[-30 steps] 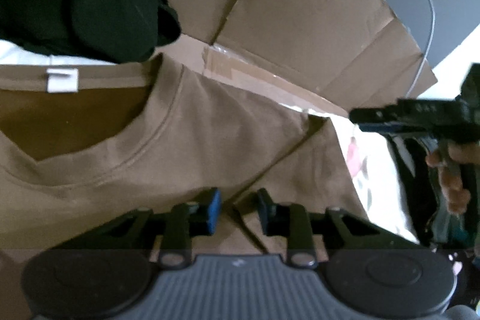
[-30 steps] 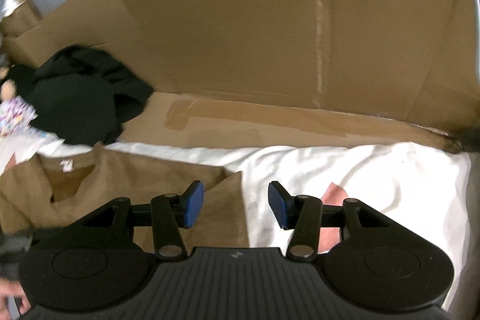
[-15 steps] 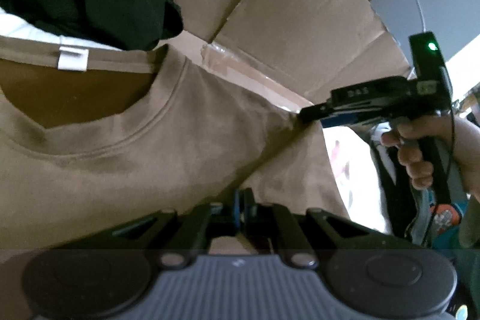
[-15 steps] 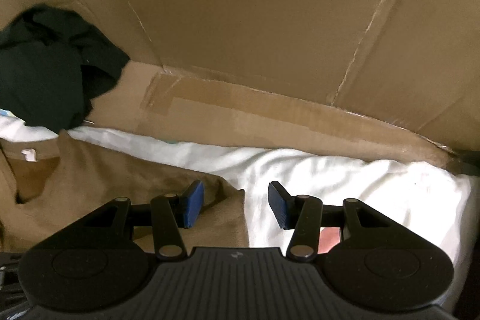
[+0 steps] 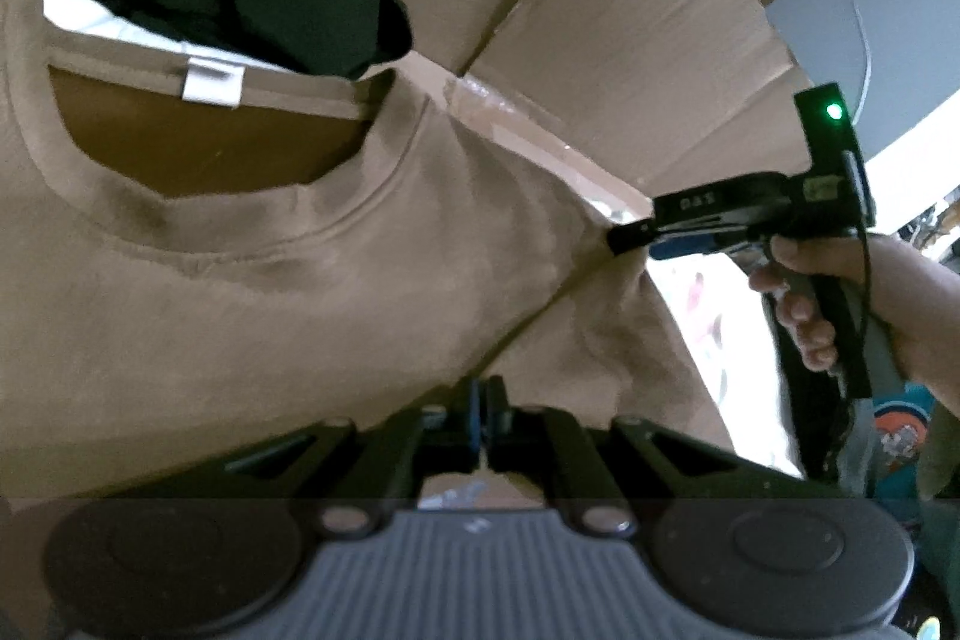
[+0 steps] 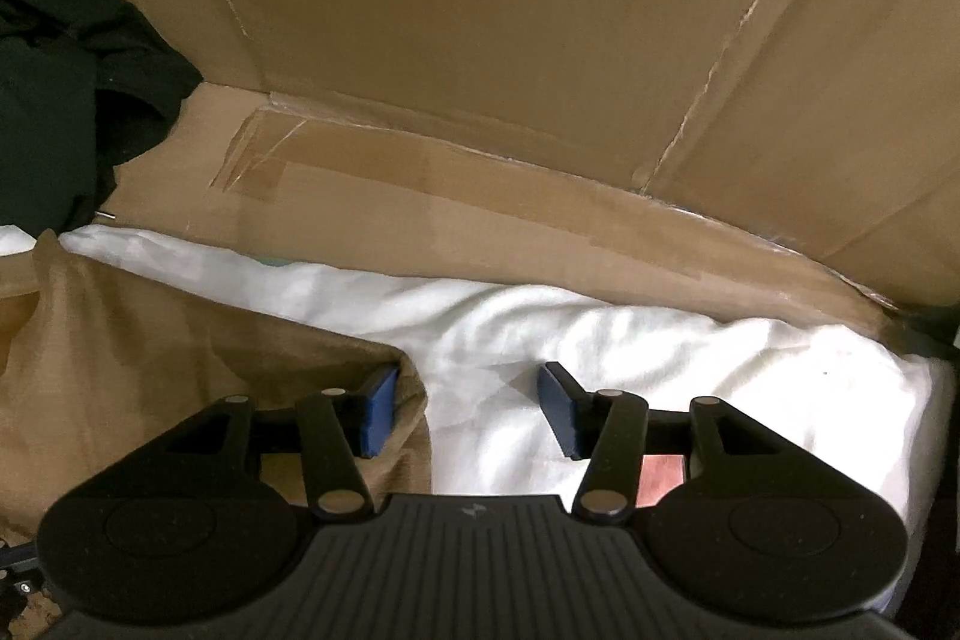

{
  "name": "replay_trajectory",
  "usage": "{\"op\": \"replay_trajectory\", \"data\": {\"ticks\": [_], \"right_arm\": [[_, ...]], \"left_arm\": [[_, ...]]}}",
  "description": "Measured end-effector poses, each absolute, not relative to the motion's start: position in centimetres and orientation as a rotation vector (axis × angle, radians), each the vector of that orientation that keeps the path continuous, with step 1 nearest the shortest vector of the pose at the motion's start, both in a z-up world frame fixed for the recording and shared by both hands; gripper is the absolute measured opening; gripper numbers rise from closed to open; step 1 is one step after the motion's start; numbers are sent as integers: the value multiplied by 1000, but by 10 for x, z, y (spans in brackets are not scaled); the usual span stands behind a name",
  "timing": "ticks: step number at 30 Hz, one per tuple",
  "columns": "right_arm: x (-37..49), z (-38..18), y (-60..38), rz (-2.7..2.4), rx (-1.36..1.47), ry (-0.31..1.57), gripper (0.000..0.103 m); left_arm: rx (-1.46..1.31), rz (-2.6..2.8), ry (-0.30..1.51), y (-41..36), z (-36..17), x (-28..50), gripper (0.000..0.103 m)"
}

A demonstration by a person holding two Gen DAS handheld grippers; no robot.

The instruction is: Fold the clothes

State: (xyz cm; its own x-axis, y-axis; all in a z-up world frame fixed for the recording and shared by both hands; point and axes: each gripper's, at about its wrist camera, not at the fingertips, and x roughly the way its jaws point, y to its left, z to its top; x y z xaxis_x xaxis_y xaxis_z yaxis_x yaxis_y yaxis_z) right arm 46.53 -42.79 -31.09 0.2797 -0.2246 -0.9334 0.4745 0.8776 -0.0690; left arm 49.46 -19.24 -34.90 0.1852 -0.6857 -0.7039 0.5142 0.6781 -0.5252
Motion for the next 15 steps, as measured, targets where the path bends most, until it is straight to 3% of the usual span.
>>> {"op": "replay_trajectory", "data": {"ticks": [7,9,11,15], "right_arm": [[465,-279,-421,-436,242,1123,56],[466,-275,-420,-426,233,1138,47],[467,-282,-420,-407,239,1204,25],[465,-290,-422,-422,252,1207,20]], "left_arm": [[-172,-856,1088,-204,-343,492,2],[-177,-845,1086,-205,-343,493,2],[-176,-841,1081,-207,-342,493,2],[-167,-841,1073,-210,-340,493,2]]}}
